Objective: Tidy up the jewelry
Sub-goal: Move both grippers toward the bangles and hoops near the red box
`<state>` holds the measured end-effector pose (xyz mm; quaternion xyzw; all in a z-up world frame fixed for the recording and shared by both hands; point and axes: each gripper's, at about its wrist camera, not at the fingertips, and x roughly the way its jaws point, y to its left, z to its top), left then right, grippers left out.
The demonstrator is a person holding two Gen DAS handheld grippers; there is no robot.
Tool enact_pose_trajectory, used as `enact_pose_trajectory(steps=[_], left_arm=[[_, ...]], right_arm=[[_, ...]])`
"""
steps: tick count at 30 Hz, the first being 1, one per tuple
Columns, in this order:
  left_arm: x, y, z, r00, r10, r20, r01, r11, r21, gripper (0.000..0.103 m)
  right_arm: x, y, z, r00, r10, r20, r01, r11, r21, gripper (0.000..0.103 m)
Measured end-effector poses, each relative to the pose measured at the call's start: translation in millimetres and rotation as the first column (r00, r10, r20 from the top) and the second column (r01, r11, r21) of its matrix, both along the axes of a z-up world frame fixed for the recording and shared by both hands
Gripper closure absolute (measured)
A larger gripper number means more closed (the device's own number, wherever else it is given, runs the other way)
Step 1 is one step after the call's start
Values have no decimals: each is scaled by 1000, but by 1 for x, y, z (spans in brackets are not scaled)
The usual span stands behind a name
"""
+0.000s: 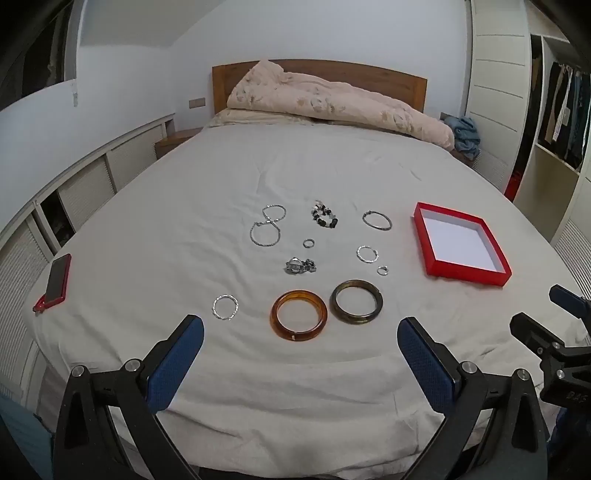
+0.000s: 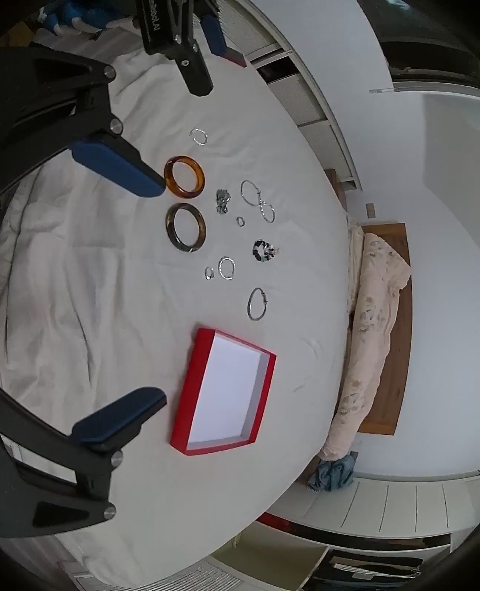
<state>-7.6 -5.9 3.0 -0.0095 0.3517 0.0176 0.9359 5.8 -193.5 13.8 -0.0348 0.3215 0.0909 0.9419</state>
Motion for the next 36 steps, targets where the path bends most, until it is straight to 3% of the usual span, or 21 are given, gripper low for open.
enact_pose_trajectory(steps=[5,23,33,36], left_arm=[[-2,10,3,999,36,23,-36,999,1,0],[3,57,-26,990,132,-55,-131,991,13,1],[20,77,-49,983,156,-98,-152,987,45,10],[27,82,-55,980,152,-125,-149,988,31,18]], right_arm=[[10,-10,-6,999,34,-22,-33,999,27,0],[31,-10,-33,995,65,-80,-58,994,88,0],[49,-8,-56,986,65,-151,-50,993,103,0],[55,-9,-61,983,56,-175,-38,994,106,0]])
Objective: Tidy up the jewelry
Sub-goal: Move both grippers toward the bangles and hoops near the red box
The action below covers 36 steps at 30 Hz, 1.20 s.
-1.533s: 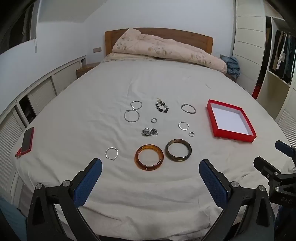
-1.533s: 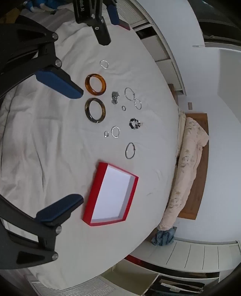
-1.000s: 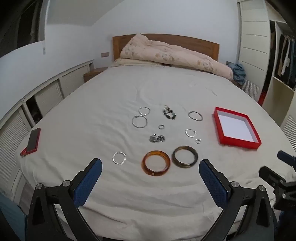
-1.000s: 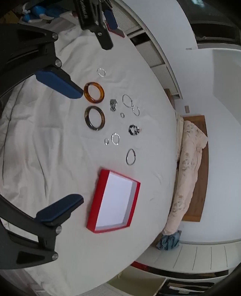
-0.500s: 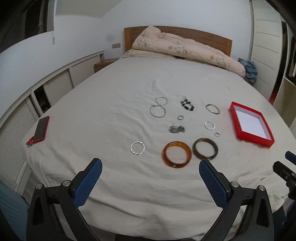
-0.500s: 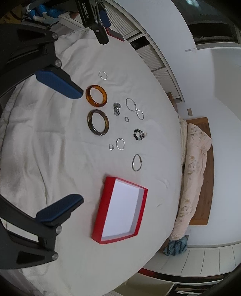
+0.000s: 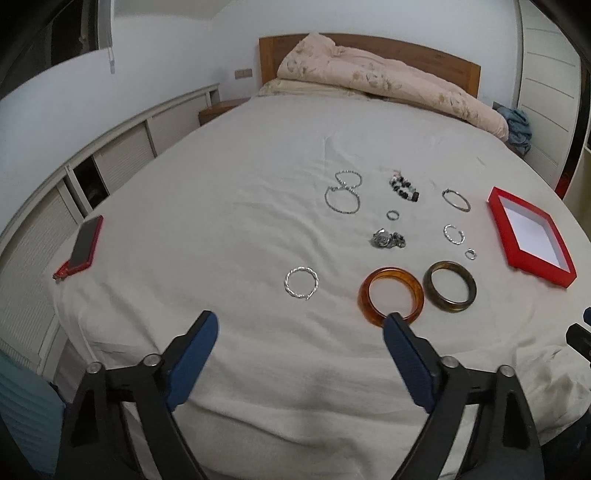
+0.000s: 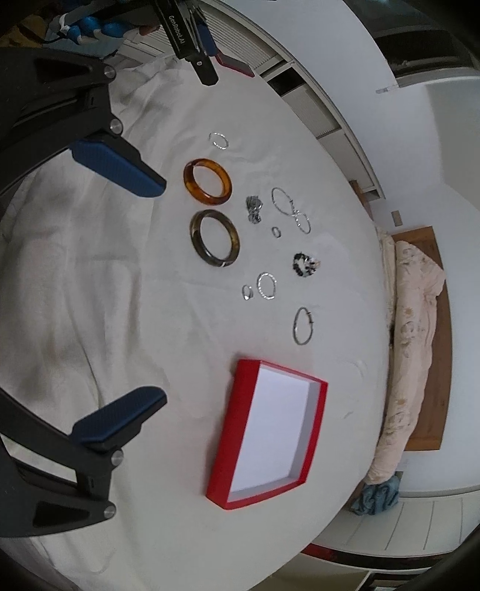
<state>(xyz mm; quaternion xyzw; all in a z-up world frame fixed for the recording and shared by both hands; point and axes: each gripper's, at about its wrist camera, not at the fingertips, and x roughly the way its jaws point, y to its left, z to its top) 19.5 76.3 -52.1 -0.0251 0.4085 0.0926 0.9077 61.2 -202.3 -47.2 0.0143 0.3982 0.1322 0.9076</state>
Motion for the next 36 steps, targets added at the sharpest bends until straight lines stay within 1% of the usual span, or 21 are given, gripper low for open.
enact_pose_trajectory(steps=[5,7,19,23,26,28,29,31,33,36], left_arm=[[9,8,-9,1000,-3,-29,3,1000,-7,22],[12,12,-11,999,-6,-39,5,1000,-11,26],[30,29,-27,996,-1,-84,-3,999,-42,32],[37,34,-32,996,0,-91,-4,999,-39,33],[43,38,-36,995,3,-101,-7,999,-44,36],[47,41,-39,994,5,-106,-10,999,-46,37],[49,44,-41,994,6,-110,-11,999,-46,37],[53,47,-44,993,7,-115,-12,999,-47,40],[56,52,-47,992,10,-123,-17,999,-51,42],[59,58,-49,992,19,-129,-26,998,-58,42]], right_arm=[[5,2,-6,1000,-7,-25,7,1000,0,0],[8,2,-8,999,-7,-35,7,1000,-1,0],[26,6,-20,996,3,-89,-2,1000,6,2],[32,8,-22,995,7,-97,-7,1000,2,2],[36,9,-23,995,4,-104,-3,1000,4,3],[39,10,-25,994,3,-113,-2,1000,8,4],[40,10,-27,993,5,-119,-3,1000,10,7],[43,11,-30,991,9,-135,-7,1000,16,13],[46,13,-34,988,16,-154,-13,1000,21,21],[50,16,-38,986,18,-166,-15,1000,20,22]])
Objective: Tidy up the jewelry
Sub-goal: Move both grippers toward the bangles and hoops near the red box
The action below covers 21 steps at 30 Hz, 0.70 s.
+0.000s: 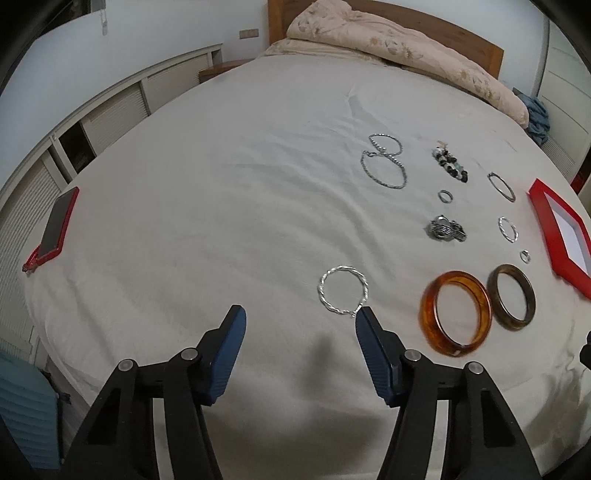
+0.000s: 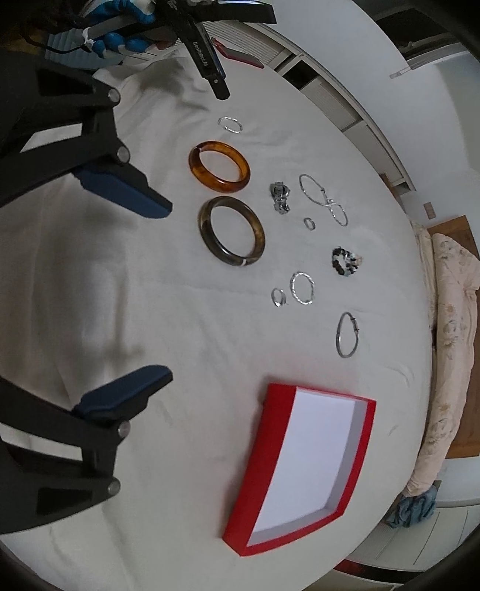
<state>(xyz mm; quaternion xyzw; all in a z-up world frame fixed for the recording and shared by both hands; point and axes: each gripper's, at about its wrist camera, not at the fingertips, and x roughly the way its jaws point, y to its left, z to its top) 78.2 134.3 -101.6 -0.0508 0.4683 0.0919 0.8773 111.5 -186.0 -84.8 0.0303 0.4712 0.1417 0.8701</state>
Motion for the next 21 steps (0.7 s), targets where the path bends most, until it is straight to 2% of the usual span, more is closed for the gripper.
enact_pose_trajectory(steps=[10,17,21], left_arm=[[9,7,-6,1000,5,-10,-6,1000,-21,42],[11,-3,-5,1000,-15,-11,15,999,-36,42],[11,-9,-5,1000,-18,-12,18,999,-37,42]], right_arm=[[9,6,-8,1000,10,-27,-10,1000,-5,23],[13,7,-10,999,15,-35,-15,1000,12,31],[14,8,-10,999,22,-36,-21,1000,24,32]])
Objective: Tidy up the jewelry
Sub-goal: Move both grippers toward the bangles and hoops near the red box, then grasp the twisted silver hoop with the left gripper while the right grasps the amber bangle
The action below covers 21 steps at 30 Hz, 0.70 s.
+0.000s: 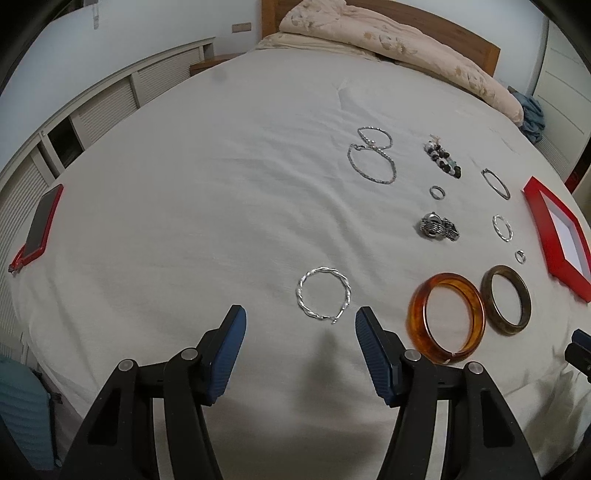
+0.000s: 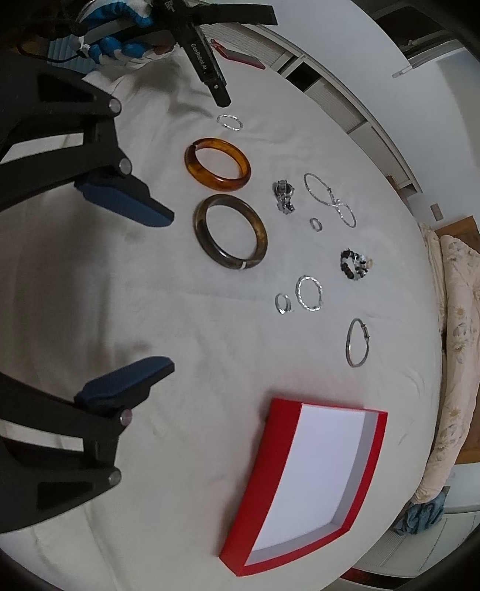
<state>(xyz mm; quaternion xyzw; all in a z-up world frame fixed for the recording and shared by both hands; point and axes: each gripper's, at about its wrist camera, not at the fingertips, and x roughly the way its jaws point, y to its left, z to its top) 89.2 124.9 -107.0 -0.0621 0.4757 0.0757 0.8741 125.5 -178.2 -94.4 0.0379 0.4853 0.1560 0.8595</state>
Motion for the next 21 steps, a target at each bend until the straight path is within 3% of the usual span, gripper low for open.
enact_pose_trajectory(steps=[5,11,21], left_arm=[[0,4,-1,1000,3,-7,-3,1000,7,44],[9,18,-10,999,-15,-37,14,1000,-28,60],[25,32,-21,998,-60,-36,57,996,-67,72]], right_arm=[[1,12,3,999,46,3,-47,999,26,37],[6,45,-4,988,144,-53,-138,984,112,52],[30,95,-25,971,184,-150,-151,966,209,52]])
